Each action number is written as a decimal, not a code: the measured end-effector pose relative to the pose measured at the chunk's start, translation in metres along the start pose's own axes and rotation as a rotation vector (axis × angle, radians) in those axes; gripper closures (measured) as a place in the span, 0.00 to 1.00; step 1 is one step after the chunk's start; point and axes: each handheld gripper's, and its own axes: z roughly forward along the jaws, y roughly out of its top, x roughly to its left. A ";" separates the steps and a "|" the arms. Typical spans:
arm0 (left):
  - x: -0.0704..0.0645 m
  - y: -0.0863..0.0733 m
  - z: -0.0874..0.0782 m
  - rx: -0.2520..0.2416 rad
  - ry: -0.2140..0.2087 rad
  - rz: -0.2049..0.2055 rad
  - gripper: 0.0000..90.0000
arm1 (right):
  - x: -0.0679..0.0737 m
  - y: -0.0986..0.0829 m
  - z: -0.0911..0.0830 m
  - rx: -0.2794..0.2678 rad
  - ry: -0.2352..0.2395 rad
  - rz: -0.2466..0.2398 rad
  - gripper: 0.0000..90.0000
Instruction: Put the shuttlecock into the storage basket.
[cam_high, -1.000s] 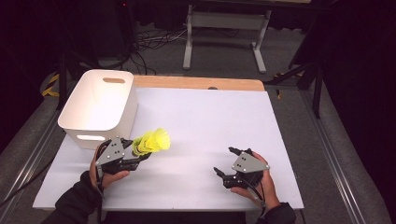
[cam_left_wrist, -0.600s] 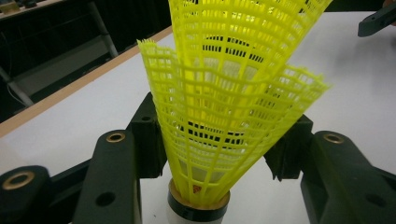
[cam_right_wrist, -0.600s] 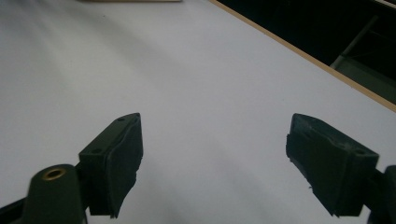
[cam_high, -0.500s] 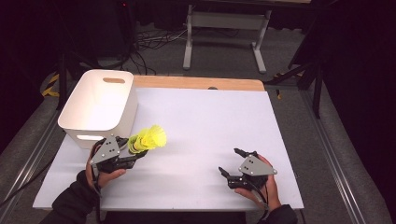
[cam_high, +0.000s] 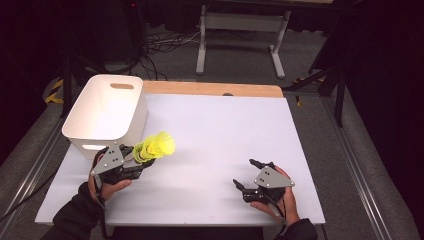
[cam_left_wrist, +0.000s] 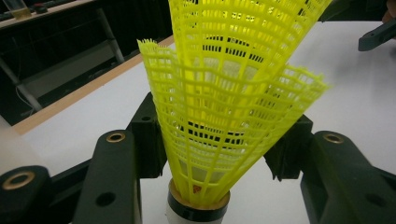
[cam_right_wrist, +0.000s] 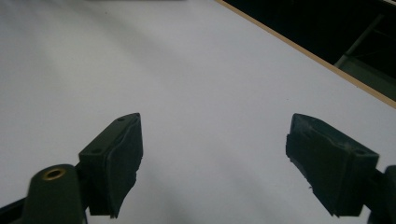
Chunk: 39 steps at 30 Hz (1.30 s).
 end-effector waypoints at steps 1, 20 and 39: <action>0.000 0.000 0.000 0.001 0.000 0.001 0.54 | 0.000 0.000 0.000 0.000 0.001 0.000 0.21; 0.006 0.004 -0.011 -0.034 0.019 -0.028 0.54 | 0.000 -0.001 0.003 0.010 0.011 0.003 0.21; 0.010 0.013 -0.028 -0.091 0.049 -0.064 0.55 | -0.002 -0.001 0.001 -0.002 0.003 0.007 0.22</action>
